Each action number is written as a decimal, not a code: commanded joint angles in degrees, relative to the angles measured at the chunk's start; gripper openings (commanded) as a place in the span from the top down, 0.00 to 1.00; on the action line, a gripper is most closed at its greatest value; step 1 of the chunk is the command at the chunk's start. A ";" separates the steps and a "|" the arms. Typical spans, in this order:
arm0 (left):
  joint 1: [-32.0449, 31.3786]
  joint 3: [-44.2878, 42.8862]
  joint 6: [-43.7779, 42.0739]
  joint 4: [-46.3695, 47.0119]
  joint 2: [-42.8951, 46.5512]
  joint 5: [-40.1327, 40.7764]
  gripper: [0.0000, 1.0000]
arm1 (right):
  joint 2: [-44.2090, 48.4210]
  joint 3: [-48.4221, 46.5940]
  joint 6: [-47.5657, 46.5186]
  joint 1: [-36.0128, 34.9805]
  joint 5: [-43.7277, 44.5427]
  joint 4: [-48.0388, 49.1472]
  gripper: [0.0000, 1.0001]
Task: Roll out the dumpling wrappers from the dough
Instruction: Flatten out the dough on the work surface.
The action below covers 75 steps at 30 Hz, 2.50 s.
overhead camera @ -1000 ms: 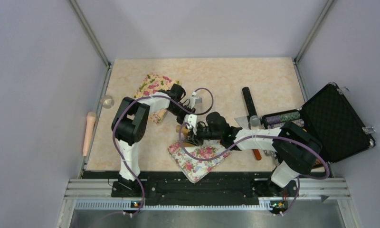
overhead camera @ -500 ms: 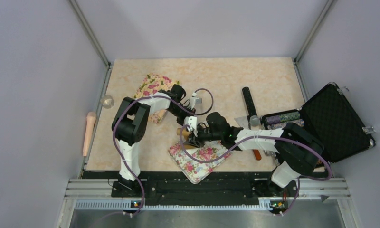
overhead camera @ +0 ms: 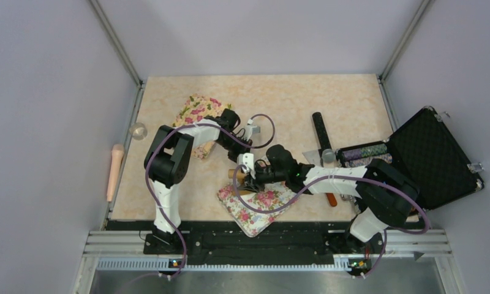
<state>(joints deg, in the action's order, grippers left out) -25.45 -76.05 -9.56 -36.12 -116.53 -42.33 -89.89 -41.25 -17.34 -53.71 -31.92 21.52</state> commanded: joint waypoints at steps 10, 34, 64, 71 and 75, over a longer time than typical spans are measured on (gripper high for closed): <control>-0.20 -0.43 0.35 6.14 -1.03 6.69 1.00 | -2.63 4.98 2.70 -0.98 -6.96 -20.49 1.00; -0.19 -0.35 0.32 6.14 -0.94 6.48 1.00 | -2.84 4.79 3.21 -0.98 -5.70 -20.35 1.00; -1.29 -1.30 -1.40 5.46 -0.56 8.06 1.00 | 2.05 -18.14 24.85 4.86 15.44 -15.29 1.00; -1.28 -0.53 0.05 7.20 -0.54 9.18 1.00 | -0.82 -21.02 33.47 -0.66 28.96 -17.97 1.00; -1.28 -0.04 2.54 8.12 -0.54 12.15 1.00 | -0.76 -23.18 33.45 -1.80 27.88 -21.13 1.00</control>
<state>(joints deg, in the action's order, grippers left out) -26.74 -76.79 -8.14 -33.12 -116.38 -39.46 -91.46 -59.02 13.13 -54.52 -7.16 -0.12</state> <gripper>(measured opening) 0.066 0.299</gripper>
